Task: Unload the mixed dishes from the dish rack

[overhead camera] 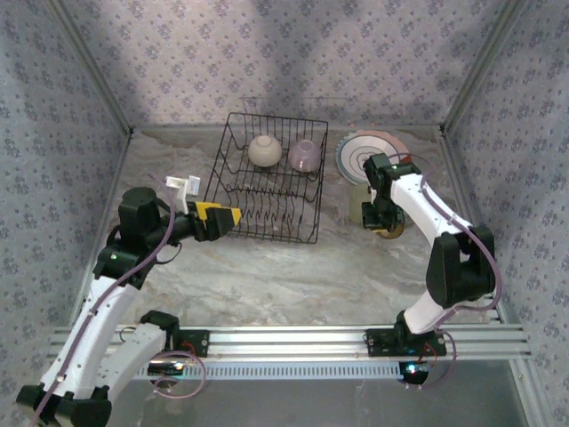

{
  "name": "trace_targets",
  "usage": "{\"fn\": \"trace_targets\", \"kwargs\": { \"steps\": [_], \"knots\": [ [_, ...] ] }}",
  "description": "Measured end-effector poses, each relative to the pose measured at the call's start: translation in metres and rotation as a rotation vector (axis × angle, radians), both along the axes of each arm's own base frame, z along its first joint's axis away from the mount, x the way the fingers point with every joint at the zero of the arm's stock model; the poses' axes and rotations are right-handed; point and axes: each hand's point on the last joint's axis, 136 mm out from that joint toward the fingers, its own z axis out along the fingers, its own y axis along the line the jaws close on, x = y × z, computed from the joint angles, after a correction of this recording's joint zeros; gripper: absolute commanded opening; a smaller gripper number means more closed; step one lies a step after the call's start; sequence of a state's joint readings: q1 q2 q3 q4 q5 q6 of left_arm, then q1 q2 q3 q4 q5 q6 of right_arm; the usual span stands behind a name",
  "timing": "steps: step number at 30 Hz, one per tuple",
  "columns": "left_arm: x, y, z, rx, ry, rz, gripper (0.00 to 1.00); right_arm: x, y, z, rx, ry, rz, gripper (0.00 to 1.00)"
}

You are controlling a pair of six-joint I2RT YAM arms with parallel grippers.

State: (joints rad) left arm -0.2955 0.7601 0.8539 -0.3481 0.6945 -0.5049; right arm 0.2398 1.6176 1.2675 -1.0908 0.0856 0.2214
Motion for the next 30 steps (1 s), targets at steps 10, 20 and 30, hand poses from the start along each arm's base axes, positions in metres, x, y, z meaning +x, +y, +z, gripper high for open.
{"fn": "trace_targets", "kwargs": {
  "steps": [10,20,30],
  "knots": [
    [0.0,0.0,0.0,0.0,0.0,0.0,0.99,0.001,-0.003,-0.018,-0.016,0.061,0.012,0.0],
    [0.0,0.0,0.0,0.0,0.001,0.0,0.99,0.003,-0.003,-0.026,-0.017,0.084,0.017,0.0],
    [0.0,0.0,0.0,0.0,0.001,0.0,0.99,0.007,-0.003,-0.026,-0.011,0.075,0.019,0.1]
  ]
}}
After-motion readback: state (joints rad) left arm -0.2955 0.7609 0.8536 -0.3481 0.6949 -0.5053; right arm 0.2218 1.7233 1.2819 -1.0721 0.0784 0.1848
